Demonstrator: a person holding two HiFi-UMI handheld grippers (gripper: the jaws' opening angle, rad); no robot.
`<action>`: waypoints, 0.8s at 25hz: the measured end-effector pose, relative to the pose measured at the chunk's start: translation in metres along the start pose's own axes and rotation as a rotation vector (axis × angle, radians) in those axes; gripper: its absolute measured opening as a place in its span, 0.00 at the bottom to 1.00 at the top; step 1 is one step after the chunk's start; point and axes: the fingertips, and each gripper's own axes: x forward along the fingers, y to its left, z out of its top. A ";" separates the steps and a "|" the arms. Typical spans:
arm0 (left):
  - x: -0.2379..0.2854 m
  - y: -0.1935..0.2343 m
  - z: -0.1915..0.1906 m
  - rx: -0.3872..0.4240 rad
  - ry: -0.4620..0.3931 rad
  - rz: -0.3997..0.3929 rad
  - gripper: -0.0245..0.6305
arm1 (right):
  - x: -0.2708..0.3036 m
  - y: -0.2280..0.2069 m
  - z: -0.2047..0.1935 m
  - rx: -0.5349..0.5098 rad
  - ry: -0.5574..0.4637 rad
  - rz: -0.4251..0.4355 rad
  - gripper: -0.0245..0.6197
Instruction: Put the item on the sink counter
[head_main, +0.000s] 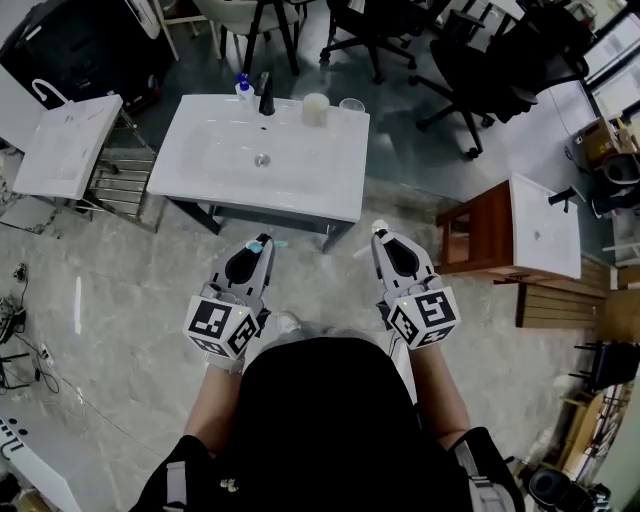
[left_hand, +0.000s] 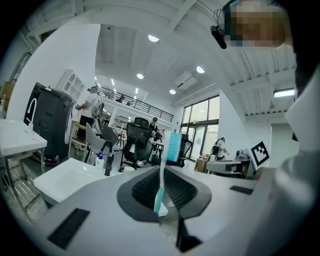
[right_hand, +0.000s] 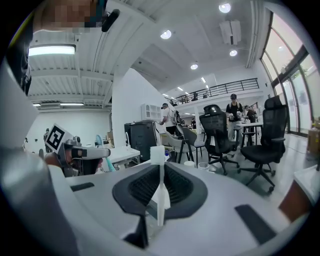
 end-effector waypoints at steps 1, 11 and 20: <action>0.001 0.006 -0.001 -0.009 -0.001 -0.004 0.10 | 0.003 0.001 0.000 0.000 0.001 -0.009 0.11; 0.026 0.033 -0.005 -0.045 0.018 -0.016 0.10 | 0.029 -0.016 0.000 -0.008 0.034 -0.050 0.11; 0.097 0.054 0.002 -0.033 0.050 0.052 0.10 | 0.093 -0.081 0.014 0.023 0.021 0.010 0.11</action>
